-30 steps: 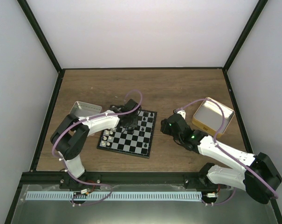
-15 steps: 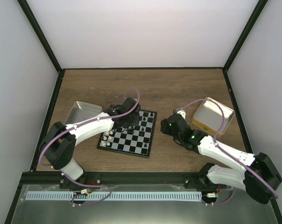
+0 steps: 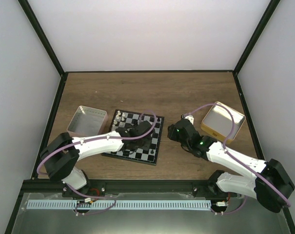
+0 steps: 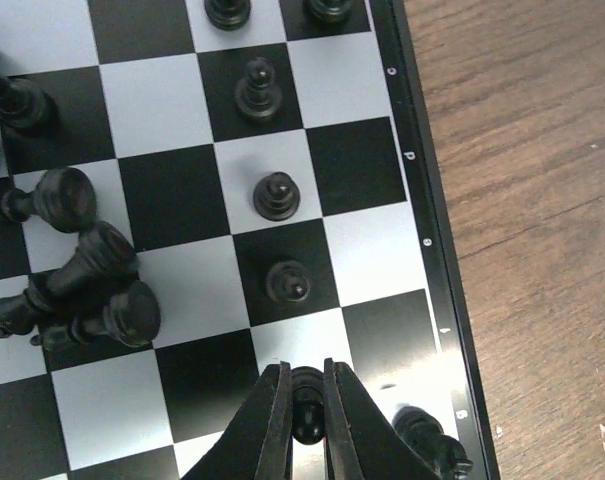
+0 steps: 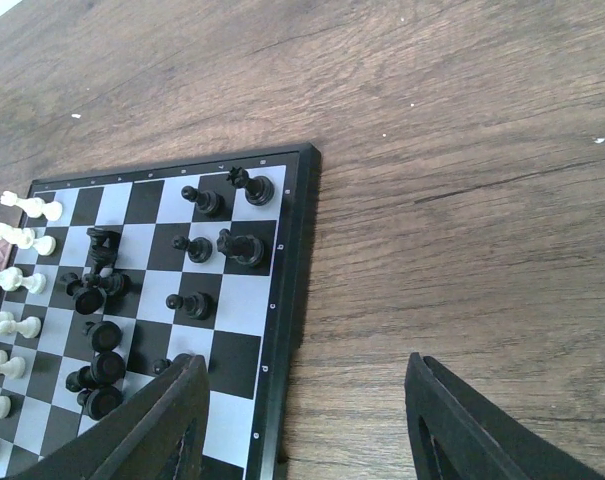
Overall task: Set up the chess pieces on the board
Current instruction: Place the chess piece on the chessboard.
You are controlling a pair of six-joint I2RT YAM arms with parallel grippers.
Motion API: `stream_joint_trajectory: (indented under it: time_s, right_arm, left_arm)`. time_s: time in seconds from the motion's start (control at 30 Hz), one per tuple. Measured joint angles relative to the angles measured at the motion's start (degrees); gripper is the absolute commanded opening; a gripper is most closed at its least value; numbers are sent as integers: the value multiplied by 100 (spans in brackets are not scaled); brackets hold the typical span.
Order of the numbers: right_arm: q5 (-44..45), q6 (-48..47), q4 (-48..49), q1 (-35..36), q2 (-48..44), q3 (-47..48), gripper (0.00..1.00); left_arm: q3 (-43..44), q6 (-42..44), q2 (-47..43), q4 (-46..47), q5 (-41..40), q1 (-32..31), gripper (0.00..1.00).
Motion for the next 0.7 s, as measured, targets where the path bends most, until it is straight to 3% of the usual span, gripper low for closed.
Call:
stream_joint_trajectory:
  time_s: [0.7]
  right_arm:
    - [-22,26,94,0,2,-83,55]
  left_arm:
    - [48,-339,518,37,-203,-258,11]
